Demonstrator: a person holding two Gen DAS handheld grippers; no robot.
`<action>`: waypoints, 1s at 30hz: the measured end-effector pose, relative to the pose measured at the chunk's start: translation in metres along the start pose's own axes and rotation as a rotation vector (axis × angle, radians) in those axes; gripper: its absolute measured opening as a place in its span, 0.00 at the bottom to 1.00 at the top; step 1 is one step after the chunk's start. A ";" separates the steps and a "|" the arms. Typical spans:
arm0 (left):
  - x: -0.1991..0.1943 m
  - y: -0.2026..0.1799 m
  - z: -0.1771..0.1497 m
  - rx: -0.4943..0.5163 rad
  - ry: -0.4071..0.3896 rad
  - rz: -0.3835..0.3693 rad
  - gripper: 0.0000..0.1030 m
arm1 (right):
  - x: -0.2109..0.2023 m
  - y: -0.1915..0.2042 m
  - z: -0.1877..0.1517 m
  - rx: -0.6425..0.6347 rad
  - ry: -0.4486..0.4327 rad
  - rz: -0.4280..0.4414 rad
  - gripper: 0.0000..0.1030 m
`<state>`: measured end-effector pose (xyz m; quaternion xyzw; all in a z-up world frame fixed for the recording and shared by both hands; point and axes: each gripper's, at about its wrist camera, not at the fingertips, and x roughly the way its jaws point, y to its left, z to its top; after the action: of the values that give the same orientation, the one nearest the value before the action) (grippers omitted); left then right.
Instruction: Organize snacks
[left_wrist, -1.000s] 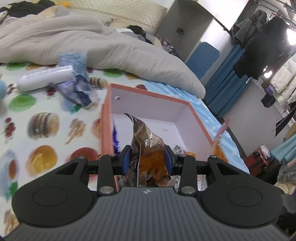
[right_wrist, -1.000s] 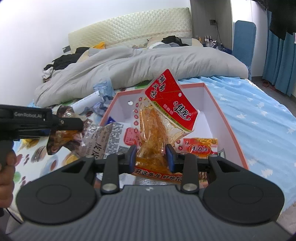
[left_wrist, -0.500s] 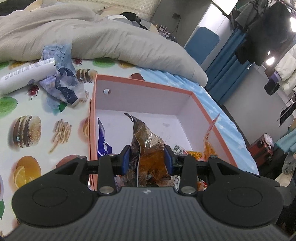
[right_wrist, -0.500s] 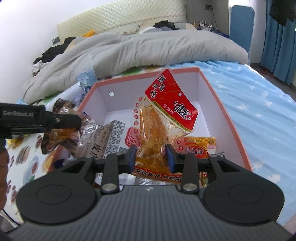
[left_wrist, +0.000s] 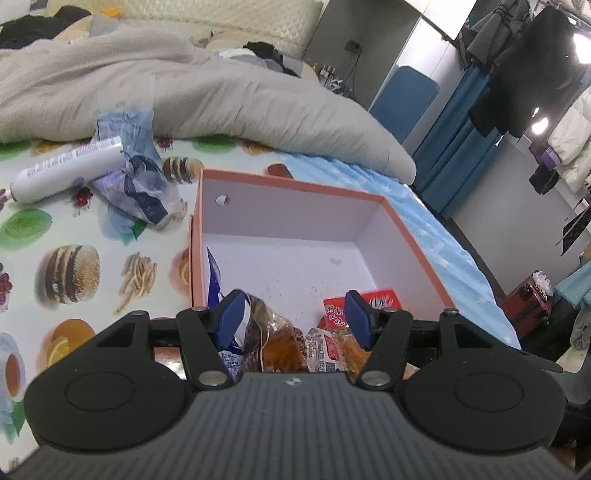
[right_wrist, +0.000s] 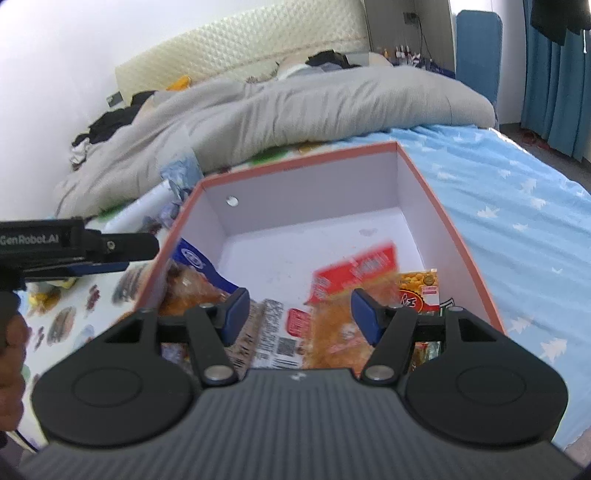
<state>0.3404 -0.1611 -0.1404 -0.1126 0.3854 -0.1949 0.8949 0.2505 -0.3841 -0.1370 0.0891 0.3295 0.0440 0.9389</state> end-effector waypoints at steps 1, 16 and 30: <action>-0.007 -0.002 0.000 0.005 -0.016 0.000 0.64 | -0.006 0.003 0.001 -0.001 -0.009 0.003 0.62; -0.157 -0.023 -0.011 0.097 -0.162 -0.005 0.64 | -0.117 0.034 -0.002 0.030 -0.161 0.032 0.62; -0.260 -0.029 -0.078 0.136 -0.241 0.028 0.64 | -0.193 0.060 -0.036 0.021 -0.264 0.013 0.62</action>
<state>0.1128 -0.0783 -0.0150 -0.0689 0.2625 -0.1932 0.9429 0.0762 -0.3475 -0.0344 0.1058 0.2030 0.0345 0.9728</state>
